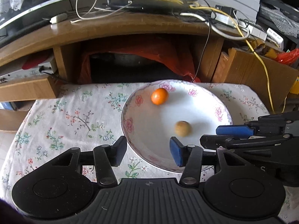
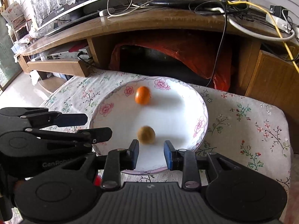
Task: Organize fruits
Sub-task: 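Return to the fruit cluster and grasp a red cherry tomato with the left tool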
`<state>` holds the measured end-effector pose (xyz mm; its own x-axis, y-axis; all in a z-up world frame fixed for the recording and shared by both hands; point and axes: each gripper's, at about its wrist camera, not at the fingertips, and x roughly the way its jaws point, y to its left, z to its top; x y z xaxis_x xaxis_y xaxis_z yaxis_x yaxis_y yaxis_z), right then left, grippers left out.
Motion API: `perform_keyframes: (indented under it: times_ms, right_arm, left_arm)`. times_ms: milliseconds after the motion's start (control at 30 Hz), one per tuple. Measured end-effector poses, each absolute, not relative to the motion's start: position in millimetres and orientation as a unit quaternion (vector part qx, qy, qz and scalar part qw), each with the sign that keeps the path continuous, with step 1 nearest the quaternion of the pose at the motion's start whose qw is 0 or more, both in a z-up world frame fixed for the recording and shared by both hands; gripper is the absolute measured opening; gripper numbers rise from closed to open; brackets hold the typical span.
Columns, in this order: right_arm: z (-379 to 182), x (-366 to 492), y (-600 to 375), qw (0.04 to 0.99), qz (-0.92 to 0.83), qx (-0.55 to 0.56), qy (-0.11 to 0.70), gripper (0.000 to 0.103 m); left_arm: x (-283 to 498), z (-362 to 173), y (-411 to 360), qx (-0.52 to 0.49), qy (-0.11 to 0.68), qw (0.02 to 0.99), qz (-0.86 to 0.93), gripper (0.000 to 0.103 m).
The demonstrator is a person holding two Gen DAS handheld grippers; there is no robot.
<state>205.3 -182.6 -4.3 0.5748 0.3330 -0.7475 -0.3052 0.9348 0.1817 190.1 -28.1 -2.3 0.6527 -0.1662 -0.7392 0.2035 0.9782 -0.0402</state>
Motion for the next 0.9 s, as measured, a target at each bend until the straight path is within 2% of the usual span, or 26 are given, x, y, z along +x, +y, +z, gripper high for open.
perform_keyframes:
  times_ms: [133, 900]
  right_arm:
    - [3, 201, -186, 0.893, 0.175, 0.025, 0.415, 0.03]
    - [18, 144, -180, 0.888, 0.183, 0.028, 0.421, 0.03]
  left_arm:
    - [185, 2, -28, 0.026, 0.399, 0.911, -0.104, 0.065]
    - [117, 11, -9, 0.028, 0.411, 0.905, -0.106, 0.067]
